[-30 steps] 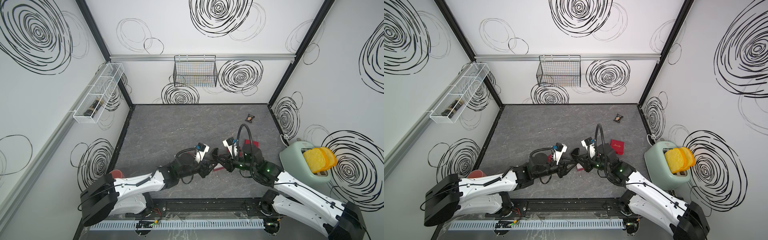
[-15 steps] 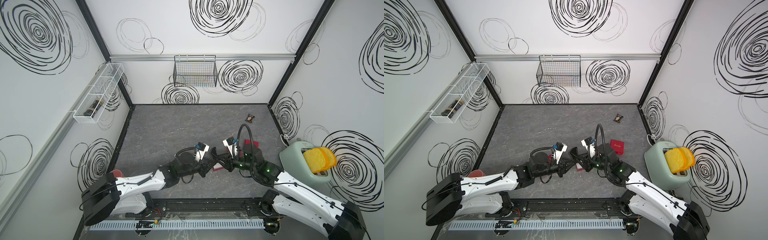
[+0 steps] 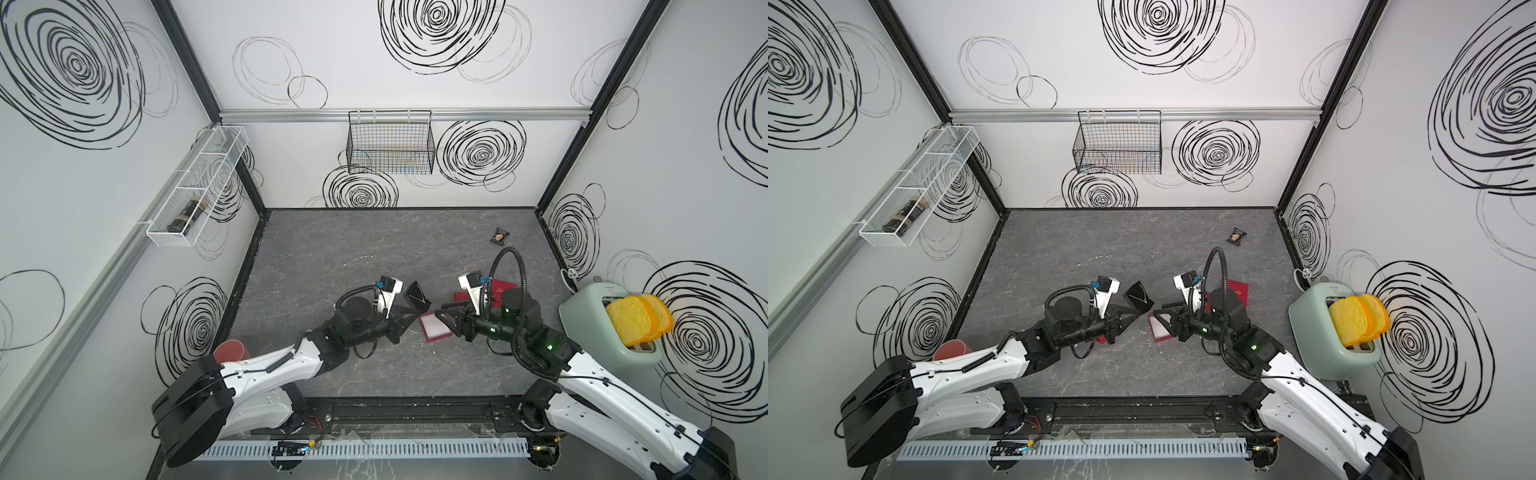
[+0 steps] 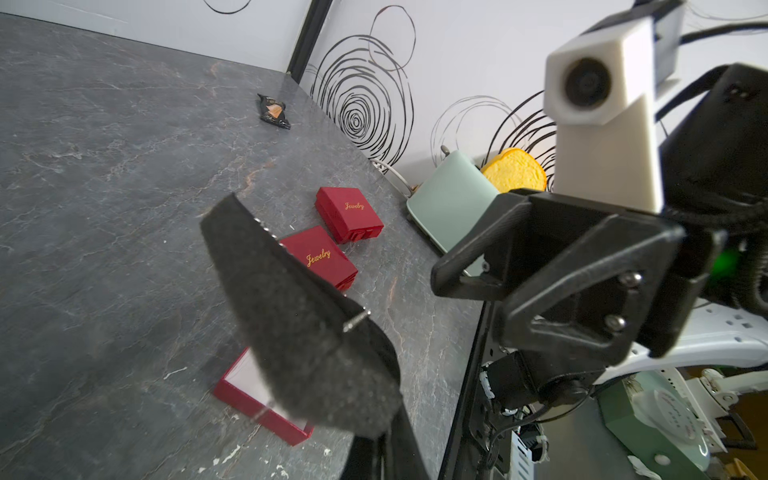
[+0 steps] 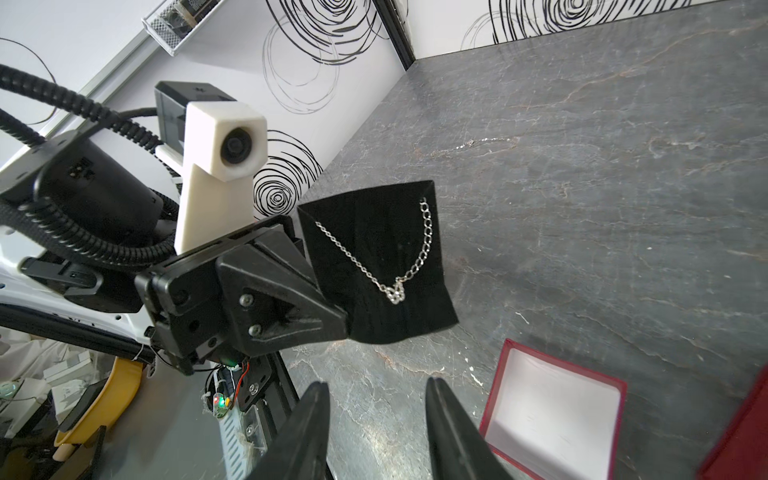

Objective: Take the necklace out of the lift-off lid jewelry box
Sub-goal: Take out the inner lining from the jewelry box.

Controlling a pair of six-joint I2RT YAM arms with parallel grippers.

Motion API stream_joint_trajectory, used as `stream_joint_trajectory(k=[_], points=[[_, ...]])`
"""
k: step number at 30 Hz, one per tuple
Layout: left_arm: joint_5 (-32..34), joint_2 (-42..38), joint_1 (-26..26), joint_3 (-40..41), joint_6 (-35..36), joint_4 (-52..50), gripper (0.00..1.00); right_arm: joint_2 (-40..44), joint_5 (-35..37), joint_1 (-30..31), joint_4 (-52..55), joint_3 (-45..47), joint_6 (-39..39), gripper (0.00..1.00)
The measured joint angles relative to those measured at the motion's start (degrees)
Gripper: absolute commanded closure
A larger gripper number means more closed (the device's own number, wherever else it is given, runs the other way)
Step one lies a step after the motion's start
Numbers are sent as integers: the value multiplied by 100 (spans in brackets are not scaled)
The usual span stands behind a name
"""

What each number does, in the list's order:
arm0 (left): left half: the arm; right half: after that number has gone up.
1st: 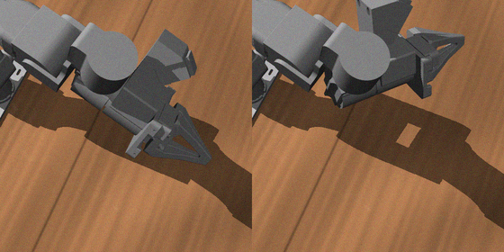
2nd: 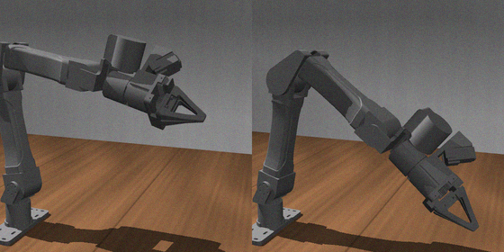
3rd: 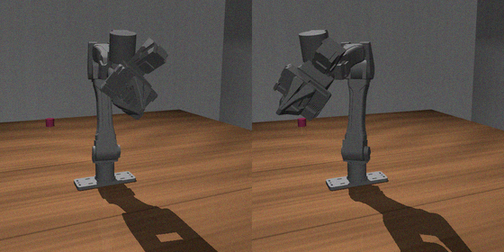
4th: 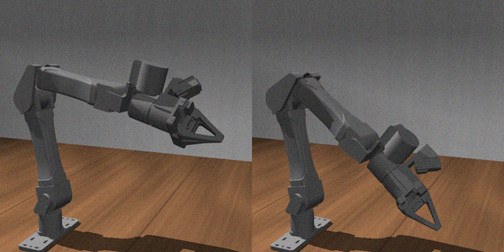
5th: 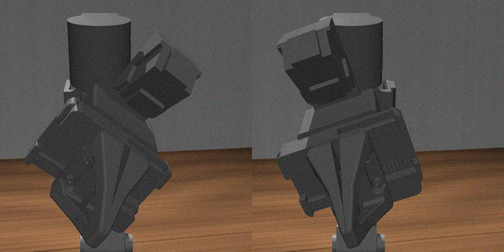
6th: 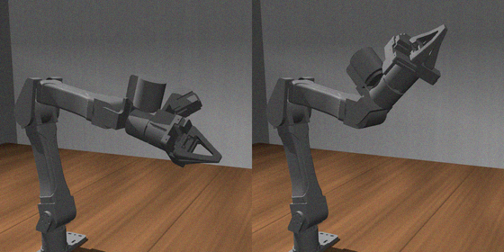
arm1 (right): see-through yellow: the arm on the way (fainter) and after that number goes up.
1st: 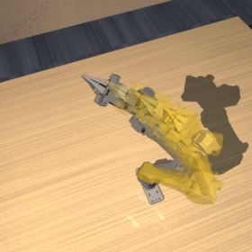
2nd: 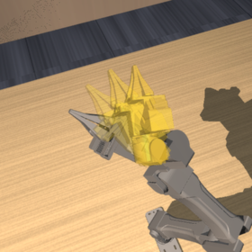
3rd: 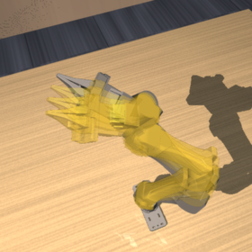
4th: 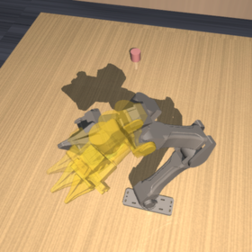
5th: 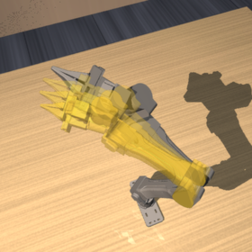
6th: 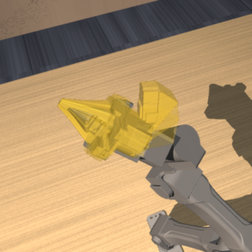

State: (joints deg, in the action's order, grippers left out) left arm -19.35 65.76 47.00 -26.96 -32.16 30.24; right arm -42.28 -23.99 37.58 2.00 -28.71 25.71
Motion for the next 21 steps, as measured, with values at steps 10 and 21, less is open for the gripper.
stream_joint_trajectory(k=[10, 21], points=[[-929, -184, -42, 70, 214, 442, 100, 195, -1366, -1123, -931, 868, 876, 38], [-1388, 87, 22, 326, 289, 1735, 100, 190, -2509, -1311, -2308, 1097, 2190, 40]])
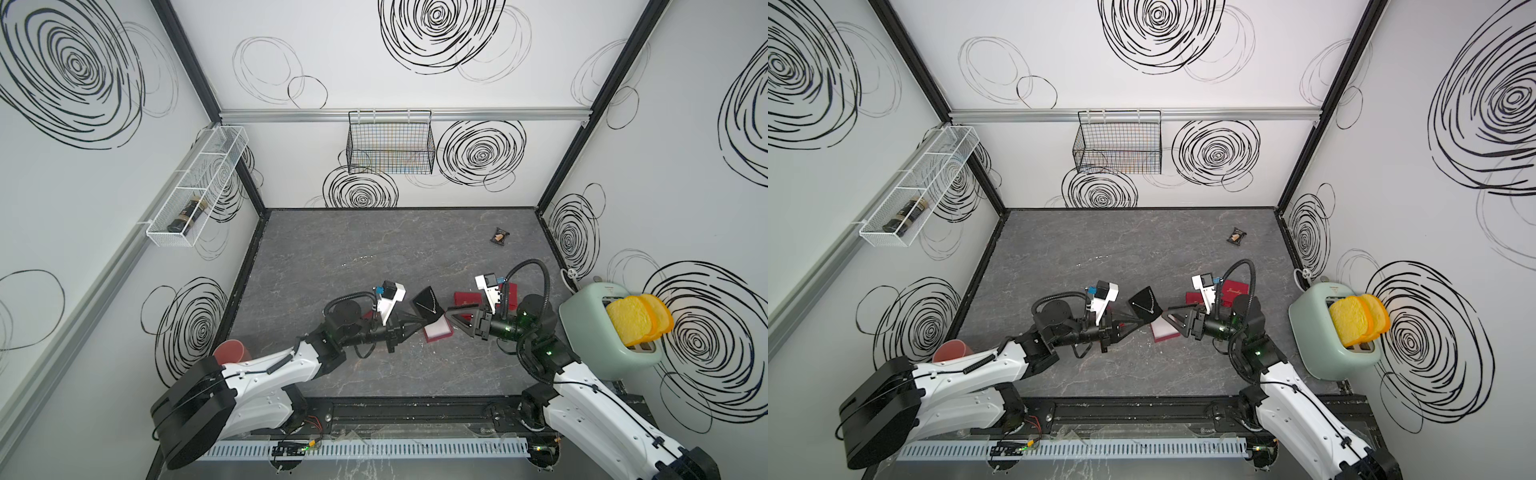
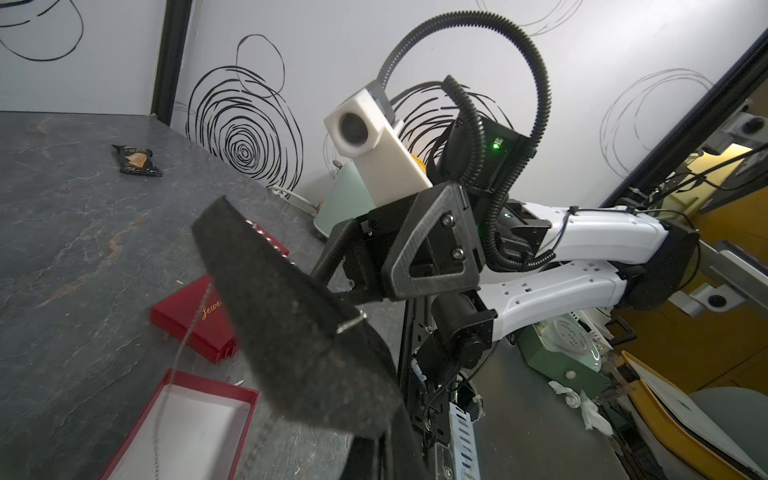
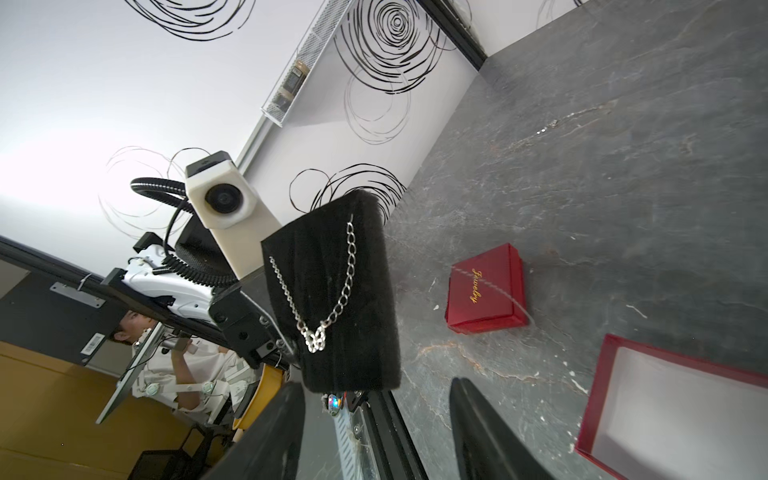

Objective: Take the necklace out of the lift-off lid jewelry box
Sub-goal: Take out the inner lining from the jewelry box.

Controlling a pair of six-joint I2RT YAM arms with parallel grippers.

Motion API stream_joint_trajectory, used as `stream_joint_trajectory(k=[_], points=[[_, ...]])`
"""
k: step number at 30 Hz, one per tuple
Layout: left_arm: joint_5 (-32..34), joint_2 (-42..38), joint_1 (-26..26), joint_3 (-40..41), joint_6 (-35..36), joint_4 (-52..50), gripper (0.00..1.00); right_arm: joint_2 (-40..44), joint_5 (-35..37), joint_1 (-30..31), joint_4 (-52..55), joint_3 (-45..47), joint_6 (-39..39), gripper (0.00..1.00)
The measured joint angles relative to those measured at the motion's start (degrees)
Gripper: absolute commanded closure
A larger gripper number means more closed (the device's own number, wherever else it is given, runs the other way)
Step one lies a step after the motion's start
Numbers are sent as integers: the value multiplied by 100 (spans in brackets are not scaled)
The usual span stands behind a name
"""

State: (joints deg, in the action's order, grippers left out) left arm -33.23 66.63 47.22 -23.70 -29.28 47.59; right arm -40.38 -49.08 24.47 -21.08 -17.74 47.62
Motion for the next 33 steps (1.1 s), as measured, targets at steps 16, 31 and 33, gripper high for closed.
stream_joint_trajectory(k=[16, 31, 33], points=[[-144, 243, 210, 55, 13, 776, 100, -28, -393, 0, -824, 127, 761, 54], [-52, 376, 229, 236, 37, 887, 41, 326, -323, -48, -223, -111, 586, 98], [39, 365, 229, 376, 50, 909, 39, 332, -308, -72, -13, -212, 481, 98]])
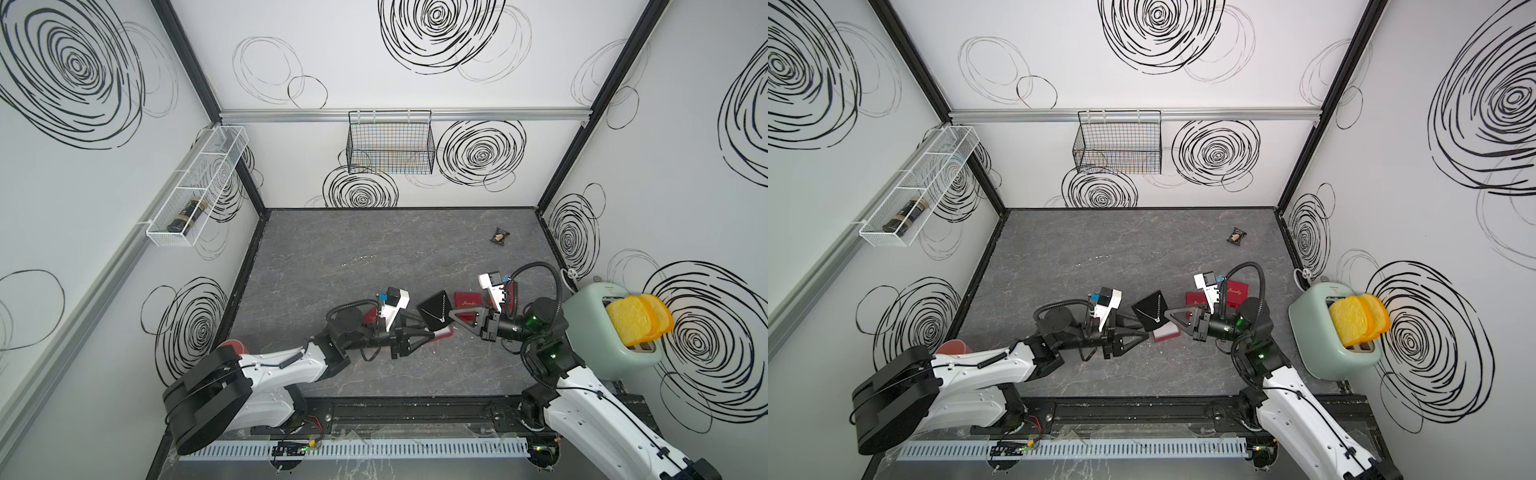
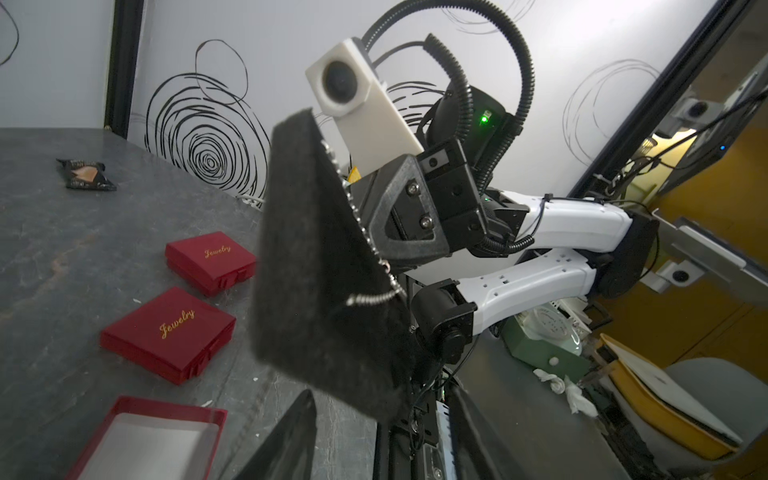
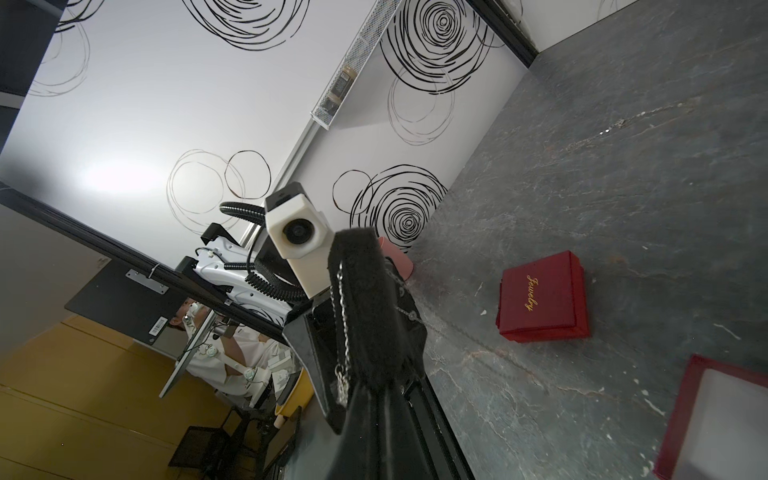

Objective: Take the necklace out of the lift-off lid jewelry box
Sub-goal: Take out the inner lining from the jewelry box, then pick up the necklace from the inner lining.

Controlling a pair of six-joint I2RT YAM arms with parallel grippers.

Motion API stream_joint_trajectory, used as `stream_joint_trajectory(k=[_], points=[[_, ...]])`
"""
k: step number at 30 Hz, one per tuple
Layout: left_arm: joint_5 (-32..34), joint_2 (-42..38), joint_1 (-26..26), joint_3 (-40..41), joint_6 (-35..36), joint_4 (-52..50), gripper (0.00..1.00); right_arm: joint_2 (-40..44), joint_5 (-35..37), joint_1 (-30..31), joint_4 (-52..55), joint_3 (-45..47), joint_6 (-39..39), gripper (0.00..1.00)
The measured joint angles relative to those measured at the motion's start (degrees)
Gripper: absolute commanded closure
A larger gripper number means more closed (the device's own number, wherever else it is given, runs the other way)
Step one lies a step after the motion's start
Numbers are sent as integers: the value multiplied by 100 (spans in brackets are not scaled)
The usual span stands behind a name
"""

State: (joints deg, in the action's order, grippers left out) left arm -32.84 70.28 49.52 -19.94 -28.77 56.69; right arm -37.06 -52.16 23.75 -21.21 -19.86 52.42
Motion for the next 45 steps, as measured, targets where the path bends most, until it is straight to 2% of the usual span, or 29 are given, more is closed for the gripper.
stream_joint_trajectory(k=[7, 11, 16, 22, 26, 32, 36, 45], points=[[981, -363, 0, 461, 297, -470, 38, -9, -4, -72, 588, -254, -262, 98], [1635, -514, 0, 437, 592, -885, 31, -48, -98, -79, 785, -334, -372, 98], [1989, -498, 26, 133, 949, -1355, 31, -85, -168, -76, 931, -337, -426, 98], [2015, -306, 103, -142, 1174, -1276, 43, -83, -258, -76, 1045, -337, -450, 98], [2009, -114, 146, -151, 1196, -1237, 64, -46, -271, -76, 1080, -337, -479, 99], [2055, -96, 127, -151, 1209, -1263, 88, 26, -225, -83, 1294, -337, -619, 99], [2055, -221, -28, -151, 1207, -1335, 100, 103, -197, -98, 1419, -319, -669, 99], [2052, -619, -494, -151, 1191, -1497, 100, 144, 42, -131, 1665, -20, -866, 100]])
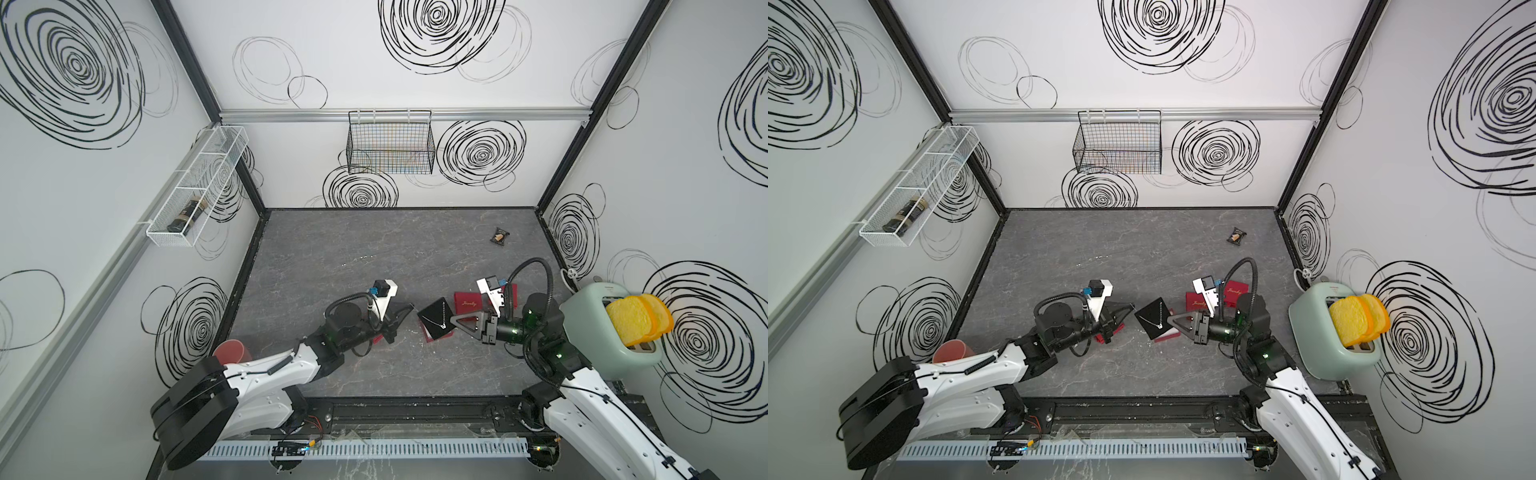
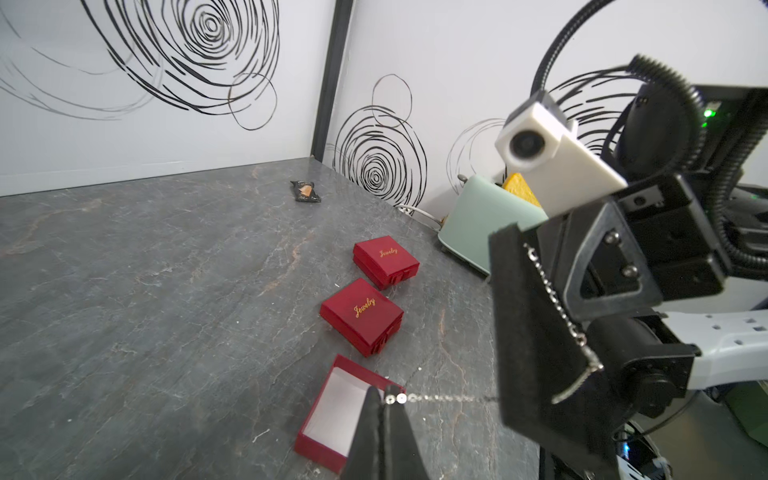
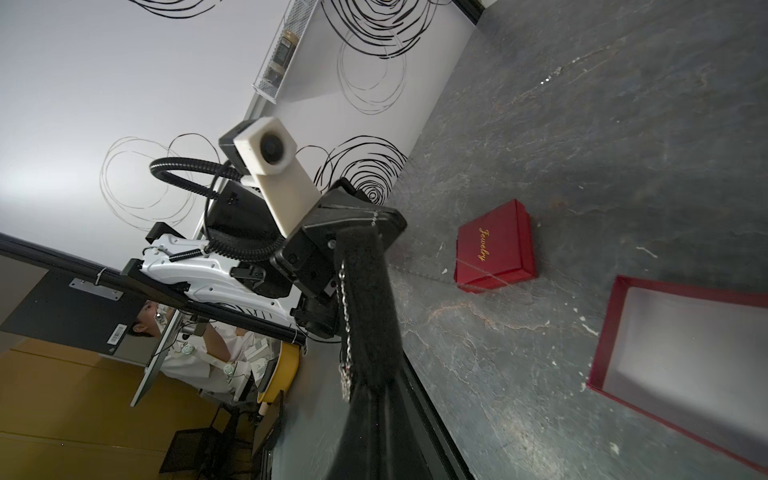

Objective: Take the necklace out of the lift-off lid jewelry box
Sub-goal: Pick up the necklace from the inner lining.

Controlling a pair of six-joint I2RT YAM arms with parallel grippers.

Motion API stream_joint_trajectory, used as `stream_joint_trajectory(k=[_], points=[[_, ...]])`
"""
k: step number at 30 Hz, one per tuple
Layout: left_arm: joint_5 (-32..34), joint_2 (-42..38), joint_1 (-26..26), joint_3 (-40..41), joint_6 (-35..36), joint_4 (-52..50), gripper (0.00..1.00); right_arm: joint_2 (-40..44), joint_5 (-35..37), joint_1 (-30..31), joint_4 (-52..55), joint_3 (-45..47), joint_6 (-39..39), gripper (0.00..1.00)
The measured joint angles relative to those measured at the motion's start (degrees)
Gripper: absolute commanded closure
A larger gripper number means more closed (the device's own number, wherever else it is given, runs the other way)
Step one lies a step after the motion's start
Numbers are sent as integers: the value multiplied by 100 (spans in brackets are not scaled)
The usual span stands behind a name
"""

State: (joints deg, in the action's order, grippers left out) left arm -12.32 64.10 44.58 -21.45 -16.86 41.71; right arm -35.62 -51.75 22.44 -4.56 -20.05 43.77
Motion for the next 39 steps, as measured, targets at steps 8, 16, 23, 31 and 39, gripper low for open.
stream_joint_trajectory(k=[8, 16, 23, 31, 39], points=[[-33, -323, -463, -243, 155, -470, 100, -92, 28, -2, -101, 767, -31, 100], [-258, -232, -778, -743, 317, -584, 100, -197, 83, 142, -15, 782, -227, 100], [-629, 479, -1283, -1331, 356, -597, 100, -476, 352, 616, 74, 778, -457, 100], [-1095, 1325, -1908, -1891, 271, -560, 100, -708, 540, 1228, 105, 767, -570, 100], [-1462, 2444, -2391, -2881, 229, -918, 100, -450, 520, 1311, 101, 658, -656, 100]])
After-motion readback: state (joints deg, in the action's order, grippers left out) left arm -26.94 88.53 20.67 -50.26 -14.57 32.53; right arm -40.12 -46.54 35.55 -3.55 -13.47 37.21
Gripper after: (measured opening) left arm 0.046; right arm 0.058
